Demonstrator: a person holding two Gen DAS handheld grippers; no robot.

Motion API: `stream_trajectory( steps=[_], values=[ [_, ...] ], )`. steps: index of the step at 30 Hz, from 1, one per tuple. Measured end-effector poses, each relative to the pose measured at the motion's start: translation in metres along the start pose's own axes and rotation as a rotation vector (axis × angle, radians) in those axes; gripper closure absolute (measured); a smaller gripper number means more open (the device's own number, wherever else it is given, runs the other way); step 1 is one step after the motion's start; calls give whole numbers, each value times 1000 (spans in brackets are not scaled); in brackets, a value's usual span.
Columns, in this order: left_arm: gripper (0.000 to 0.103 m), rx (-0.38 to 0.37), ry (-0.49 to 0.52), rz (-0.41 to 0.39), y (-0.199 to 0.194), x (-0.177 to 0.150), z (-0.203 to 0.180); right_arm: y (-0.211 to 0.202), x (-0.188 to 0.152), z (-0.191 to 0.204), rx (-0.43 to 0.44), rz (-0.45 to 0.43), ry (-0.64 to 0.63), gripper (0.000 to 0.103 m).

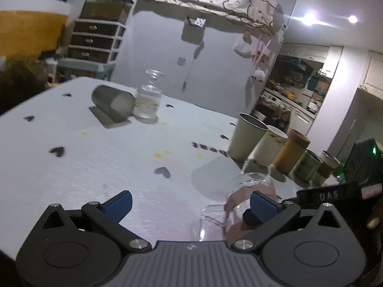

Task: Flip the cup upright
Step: 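Lift the glass mug with the right tool and rotate it upright, then grasp the upright glass mug with the left tool while the right tool releases it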

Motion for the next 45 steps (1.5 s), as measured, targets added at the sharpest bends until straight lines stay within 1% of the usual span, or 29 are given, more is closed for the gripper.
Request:
stream_trajectory(
  steps=[4, 6, 8, 10, 14, 16, 18, 20, 24, 28, 31, 34, 37, 39, 45],
  values=[
    [1, -65, -48, 73, 19, 15, -5, -3, -4, -3, 8, -39, 29, 14],
    [1, -92, -65, 127, 32, 23, -11, -6, -7, -2, 17, -65, 37, 10],
    [1, -106, -47, 172, 43, 30, -19, -10, -10, -1, 24, -91, 49, 9],
    [1, -112, -3, 205, 53, 32, -30, -14, -15, 1, 26, -115, 61, 9],
    [2, -126, 65, 303, 78, 28, -52, -17, -27, 3, 30, -142, 82, 10],
    [9, -120, 72, 362, 92, 22, -57, -19, -32, 6, 31, -155, 83, 13],
    [11, -116, 68, 412, 103, 19, -61, -19, -36, 7, 19, -168, 84, 17],
    [11, -107, 79, 450, 115, 14, -66, -18, -39, 8, 10, -174, 76, 19],
    [14, -99, 92, 497, 128, 7, -74, -18, -41, 9, 5, -191, 59, 19],
    [25, -101, 130, 532, 138, -2, -81, -18, -42, 12, -11, -204, 32, 19],
    [25, -106, 141, 520, 136, -2, -83, -19, -43, 12, -11, -215, 28, 20],
    [25, -116, 178, 452, 119, 8, -88, -22, -44, 18, -20, -231, -21, 20],
    [26, -128, 250, 359, 94, 18, -96, -27, -45, 32, -77, -284, -129, 23],
    [26, -128, 302, 313, 79, 20, -101, -29, -46, 40, -118, -317, -196, 25],
    [26, -129, 394, 246, 49, 20, -107, -27, -51, 53, -190, -366, -318, 26]
  ],
)
Point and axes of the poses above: each gripper's, at about its wrist camera, not at the fingertips, and y roughly the way its jaws point, z to its left, x to its top, the point moved 7 cm from there along y, roughly the way its jaws point, and after that the axes turned 4 degrees about -y, right-handed, at the moved point
